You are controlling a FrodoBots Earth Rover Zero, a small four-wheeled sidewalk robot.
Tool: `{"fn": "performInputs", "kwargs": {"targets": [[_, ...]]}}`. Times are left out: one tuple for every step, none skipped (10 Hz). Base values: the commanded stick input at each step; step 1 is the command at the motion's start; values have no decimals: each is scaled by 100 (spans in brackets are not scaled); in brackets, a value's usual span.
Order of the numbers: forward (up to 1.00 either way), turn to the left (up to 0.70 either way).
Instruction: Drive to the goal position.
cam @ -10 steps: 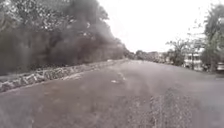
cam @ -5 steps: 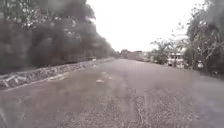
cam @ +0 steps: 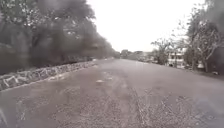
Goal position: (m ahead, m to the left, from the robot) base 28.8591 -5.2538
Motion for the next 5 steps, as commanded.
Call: {"fn": "performInputs", "kwargs": {"targets": [[0, 0], [0, 0], [0, 0], [0, 0], [0, -18]]}}
